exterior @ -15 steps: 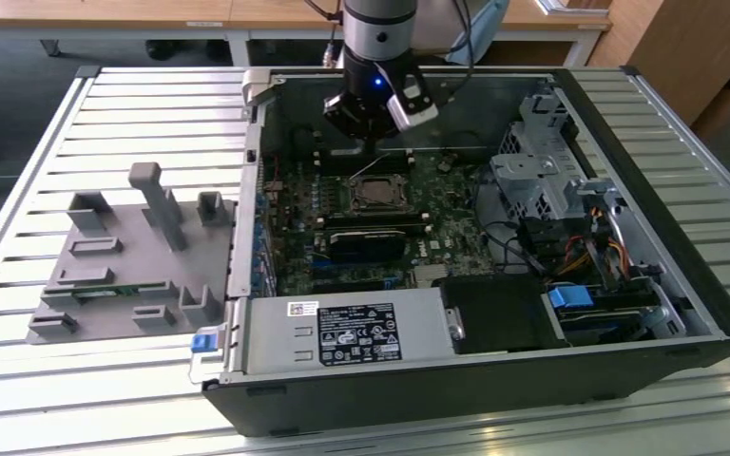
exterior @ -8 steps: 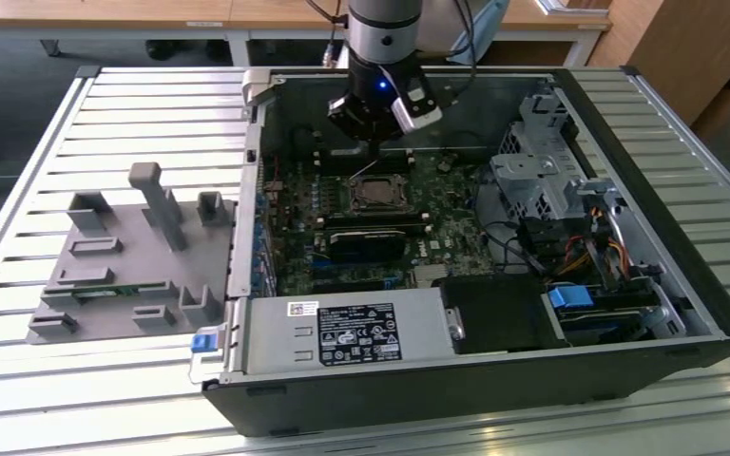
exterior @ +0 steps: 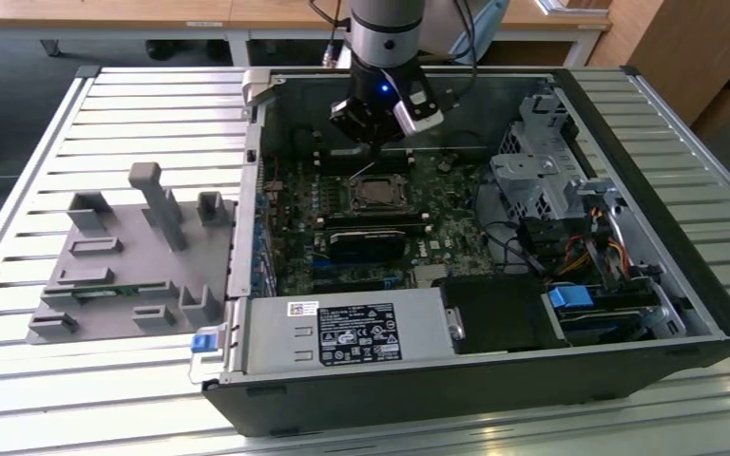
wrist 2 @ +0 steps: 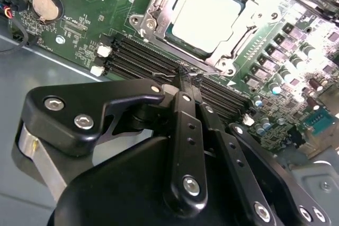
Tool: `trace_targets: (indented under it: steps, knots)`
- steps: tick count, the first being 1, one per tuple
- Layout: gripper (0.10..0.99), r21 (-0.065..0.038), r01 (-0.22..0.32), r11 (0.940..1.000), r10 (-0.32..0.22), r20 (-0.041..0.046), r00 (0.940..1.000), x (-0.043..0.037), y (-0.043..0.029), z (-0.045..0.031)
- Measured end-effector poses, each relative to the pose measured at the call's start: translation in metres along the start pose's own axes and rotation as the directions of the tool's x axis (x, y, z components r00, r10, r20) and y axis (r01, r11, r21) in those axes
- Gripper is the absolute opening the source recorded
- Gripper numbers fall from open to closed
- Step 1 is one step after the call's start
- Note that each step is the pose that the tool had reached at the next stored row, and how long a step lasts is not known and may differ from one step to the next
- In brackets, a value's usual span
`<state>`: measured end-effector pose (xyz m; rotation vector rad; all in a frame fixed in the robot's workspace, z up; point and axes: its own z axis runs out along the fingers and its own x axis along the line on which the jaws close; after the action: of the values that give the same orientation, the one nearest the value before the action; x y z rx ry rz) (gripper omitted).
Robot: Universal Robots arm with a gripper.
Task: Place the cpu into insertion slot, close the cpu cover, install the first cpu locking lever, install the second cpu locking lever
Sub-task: 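Install the first cpu locking lever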
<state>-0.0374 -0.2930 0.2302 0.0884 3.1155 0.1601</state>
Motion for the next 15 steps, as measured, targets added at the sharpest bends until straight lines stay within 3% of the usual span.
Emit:
trace_targets:
  steps: [15]
  knots:
    - [0.106, 0.000, 0.000, 1.0000, 0.000, 0.0000, 1.0000, -0.0071, 0.0028, 0.0105]
